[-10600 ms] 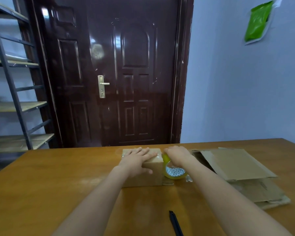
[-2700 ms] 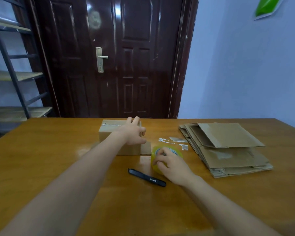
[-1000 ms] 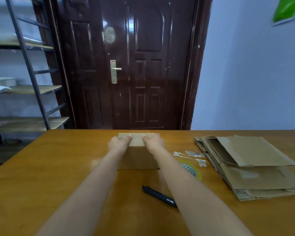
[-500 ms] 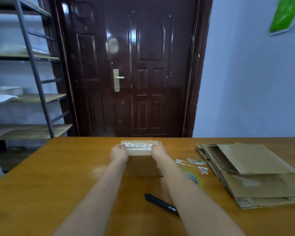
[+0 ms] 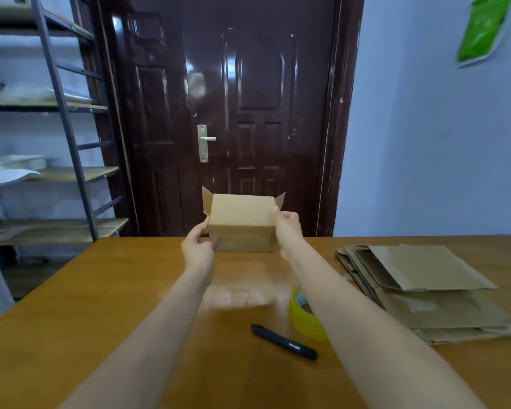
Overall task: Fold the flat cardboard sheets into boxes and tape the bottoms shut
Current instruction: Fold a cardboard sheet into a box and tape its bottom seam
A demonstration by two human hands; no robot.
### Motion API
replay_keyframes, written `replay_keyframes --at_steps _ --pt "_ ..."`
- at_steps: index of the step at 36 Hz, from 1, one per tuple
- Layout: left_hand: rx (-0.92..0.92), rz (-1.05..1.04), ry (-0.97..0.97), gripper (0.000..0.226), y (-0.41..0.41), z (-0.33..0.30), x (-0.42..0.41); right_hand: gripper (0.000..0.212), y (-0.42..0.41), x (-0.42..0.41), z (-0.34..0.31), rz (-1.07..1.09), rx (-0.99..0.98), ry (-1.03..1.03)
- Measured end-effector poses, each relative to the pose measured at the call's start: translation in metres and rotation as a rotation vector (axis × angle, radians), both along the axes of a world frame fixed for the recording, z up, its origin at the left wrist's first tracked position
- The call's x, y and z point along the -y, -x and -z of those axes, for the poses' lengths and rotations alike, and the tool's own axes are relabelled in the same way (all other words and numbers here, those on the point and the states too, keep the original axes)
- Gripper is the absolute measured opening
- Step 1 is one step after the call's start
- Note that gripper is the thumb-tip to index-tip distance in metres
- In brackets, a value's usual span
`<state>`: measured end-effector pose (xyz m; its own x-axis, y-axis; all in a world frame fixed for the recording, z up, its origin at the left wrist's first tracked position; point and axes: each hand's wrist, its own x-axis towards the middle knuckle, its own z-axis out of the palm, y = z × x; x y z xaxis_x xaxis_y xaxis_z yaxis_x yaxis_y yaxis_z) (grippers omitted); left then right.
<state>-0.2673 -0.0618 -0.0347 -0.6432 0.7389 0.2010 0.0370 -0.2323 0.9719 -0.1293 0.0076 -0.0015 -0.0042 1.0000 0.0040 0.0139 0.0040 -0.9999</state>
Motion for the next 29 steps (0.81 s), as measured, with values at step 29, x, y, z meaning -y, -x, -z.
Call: replay_keyframes --at_steps 29 --pt "-0.093 0.239 0.391 0.073 0.070 0.076 -0.086 0.046 0.056 -0.087 0.093 -0.297 0.328 0.099"
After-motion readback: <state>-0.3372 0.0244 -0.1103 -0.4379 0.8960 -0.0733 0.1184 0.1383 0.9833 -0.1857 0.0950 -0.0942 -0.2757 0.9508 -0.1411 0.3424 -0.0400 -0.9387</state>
